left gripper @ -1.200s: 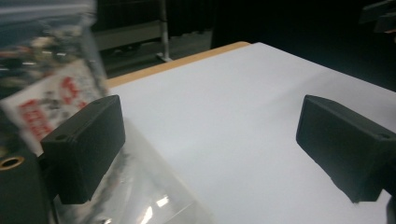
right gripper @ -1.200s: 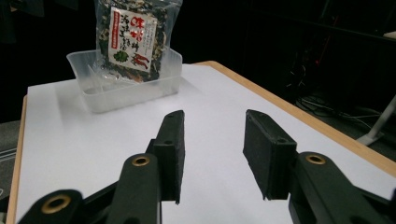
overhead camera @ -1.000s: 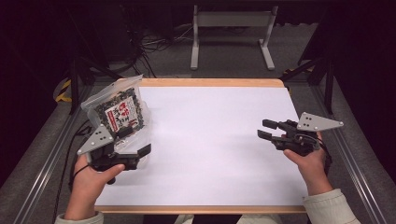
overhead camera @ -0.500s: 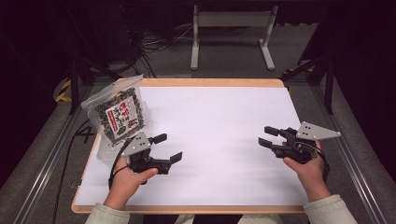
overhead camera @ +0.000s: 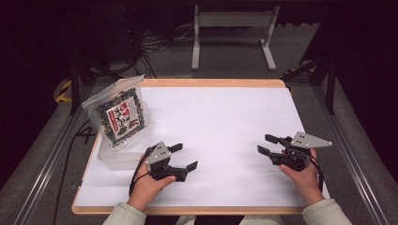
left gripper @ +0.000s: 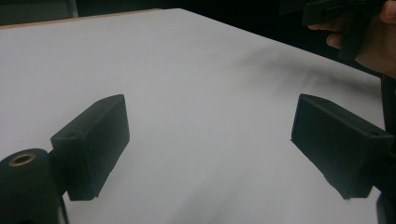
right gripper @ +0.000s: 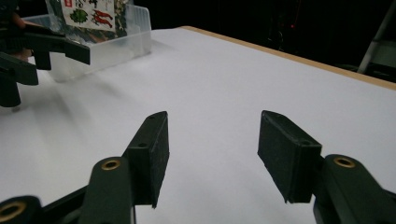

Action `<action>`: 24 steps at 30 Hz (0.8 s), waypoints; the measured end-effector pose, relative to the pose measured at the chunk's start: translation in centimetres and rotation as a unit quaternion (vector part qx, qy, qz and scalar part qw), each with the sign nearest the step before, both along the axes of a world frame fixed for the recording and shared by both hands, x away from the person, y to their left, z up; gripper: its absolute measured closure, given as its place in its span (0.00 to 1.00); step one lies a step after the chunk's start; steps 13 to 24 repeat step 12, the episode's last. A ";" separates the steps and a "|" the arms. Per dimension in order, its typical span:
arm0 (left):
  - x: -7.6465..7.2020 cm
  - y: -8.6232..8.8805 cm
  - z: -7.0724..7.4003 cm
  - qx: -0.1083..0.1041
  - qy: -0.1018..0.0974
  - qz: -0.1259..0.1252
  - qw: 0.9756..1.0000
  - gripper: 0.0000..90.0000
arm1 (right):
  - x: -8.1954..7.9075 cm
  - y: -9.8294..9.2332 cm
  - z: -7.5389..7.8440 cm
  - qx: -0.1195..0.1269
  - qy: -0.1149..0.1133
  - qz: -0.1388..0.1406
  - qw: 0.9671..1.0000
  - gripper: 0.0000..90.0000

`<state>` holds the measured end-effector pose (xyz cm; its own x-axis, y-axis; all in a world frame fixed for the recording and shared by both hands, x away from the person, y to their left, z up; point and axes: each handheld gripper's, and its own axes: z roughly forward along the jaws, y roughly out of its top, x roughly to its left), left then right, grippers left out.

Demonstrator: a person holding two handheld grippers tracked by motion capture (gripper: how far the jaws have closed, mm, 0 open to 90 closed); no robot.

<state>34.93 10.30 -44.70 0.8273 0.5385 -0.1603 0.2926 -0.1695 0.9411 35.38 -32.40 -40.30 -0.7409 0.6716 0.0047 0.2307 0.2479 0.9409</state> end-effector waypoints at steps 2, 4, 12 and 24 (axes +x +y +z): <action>0.0 0.1 -0.1 0.008 -0.002 0.004 1.000 0.13 | 0.1 0.1 -0.2 -0.006 0.002 0.000 1.000 0.48; 0.0 0.0 -0.2 0.014 -0.001 0.004 1.000 0.12 | 0.0 0.2 -0.2 -0.006 0.000 0.001 1.000 0.48; -0.4 -0.6 0.0 0.010 -0.003 0.001 1.000 0.12 | 0.0 0.3 -0.2 -0.007 -0.002 0.001 1.000 0.48; -0.4 -0.6 0.0 0.010 -0.003 0.001 1.000 0.12 | 0.0 0.3 -0.2 -0.007 -0.002 0.001 1.000 0.48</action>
